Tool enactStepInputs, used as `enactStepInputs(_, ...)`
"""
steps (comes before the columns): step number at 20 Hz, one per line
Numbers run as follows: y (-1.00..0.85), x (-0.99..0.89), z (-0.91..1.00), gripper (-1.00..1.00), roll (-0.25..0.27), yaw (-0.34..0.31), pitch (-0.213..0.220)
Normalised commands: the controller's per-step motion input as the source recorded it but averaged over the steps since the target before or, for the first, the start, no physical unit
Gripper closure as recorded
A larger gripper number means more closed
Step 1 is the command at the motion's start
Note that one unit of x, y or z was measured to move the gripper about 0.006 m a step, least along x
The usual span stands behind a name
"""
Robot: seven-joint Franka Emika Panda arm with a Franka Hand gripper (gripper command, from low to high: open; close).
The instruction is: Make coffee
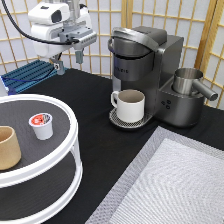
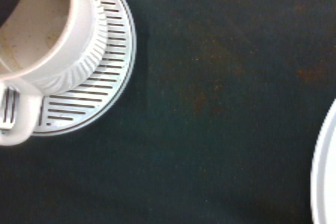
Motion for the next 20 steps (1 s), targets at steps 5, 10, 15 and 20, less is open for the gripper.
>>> enactStepInputs(5,0.01,0.19,0.09,-1.0,-0.014,0.0,0.008)
enactStepInputs(10,-0.01,0.18,0.14,-1.0,0.005,-0.005,0.0)
enactStepInputs(15,-0.01,0.74,0.71,-1.0,0.047,-0.004,0.041)
enactStepInputs(20,0.0,0.95,0.79,-1.0,0.092,0.0,0.102)
